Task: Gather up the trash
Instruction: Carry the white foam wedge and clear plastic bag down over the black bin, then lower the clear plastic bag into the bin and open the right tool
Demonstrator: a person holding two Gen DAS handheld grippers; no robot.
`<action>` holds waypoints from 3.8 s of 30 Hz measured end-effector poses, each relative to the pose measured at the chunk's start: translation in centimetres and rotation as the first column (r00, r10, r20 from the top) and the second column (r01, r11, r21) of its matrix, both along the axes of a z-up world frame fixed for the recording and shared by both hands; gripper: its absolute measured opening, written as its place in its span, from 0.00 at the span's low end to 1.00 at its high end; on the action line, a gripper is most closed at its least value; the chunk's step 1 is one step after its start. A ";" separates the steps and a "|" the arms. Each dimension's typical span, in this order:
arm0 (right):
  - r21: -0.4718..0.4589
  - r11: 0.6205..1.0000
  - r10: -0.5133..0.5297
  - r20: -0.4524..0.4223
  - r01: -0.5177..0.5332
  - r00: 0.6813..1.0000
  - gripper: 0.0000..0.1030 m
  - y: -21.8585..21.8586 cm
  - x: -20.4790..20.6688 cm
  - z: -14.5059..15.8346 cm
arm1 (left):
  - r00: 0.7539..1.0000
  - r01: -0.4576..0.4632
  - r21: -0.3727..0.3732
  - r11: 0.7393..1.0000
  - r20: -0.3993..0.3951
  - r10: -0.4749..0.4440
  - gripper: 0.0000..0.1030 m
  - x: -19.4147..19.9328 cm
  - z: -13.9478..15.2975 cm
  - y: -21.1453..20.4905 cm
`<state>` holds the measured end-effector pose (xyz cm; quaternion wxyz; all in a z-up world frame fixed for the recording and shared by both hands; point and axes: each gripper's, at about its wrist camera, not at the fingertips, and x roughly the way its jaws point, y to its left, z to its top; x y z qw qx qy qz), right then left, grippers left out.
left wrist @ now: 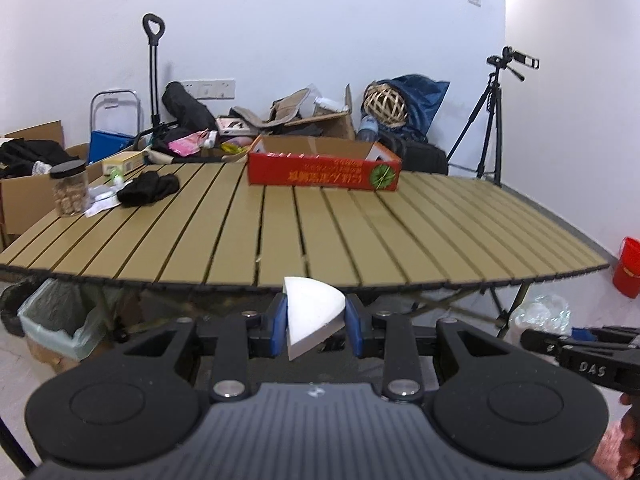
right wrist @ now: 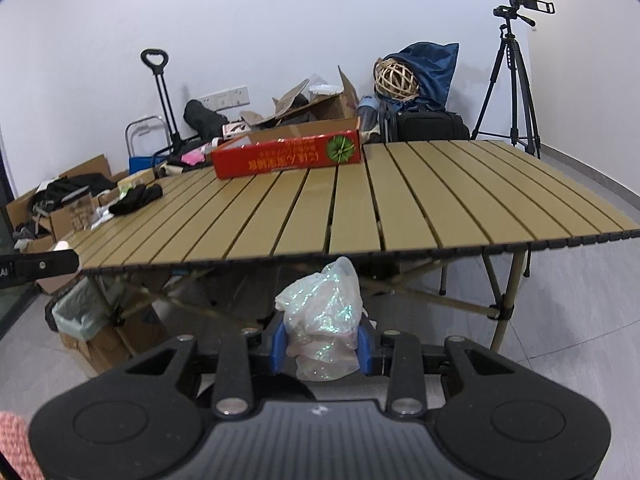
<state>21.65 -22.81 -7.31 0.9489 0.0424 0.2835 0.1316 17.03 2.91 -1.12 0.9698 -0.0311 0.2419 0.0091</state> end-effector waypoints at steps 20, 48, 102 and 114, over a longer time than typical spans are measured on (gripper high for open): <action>-0.041 0.996 0.076 -0.100 -0.081 0.992 0.32 1.5 -4.6 -6.6 | 0.987 -0.082 0.013 0.997 -0.136 0.083 0.30 -4.4 -9.2 3.1; -0.045 0.982 0.174 -0.170 -0.185 0.970 0.32 4.4 -1.8 -11.2 | 0.981 -0.086 0.039 0.996 -0.171 0.091 0.30 -3.1 -13.0 3.2; -0.138 0.936 0.268 -0.316 -0.324 0.910 0.87 12.8 9.0 -18.2 | 0.957 -0.149 0.089 0.985 -0.236 0.166 0.30 2.8 -14.2 3.9; -0.156 0.935 0.257 -0.327 -0.320 0.909 1.00 12.4 8.6 -17.9 | 0.951 -0.137 0.089 0.987 -0.268 0.156 0.30 3.7 -14.8 3.4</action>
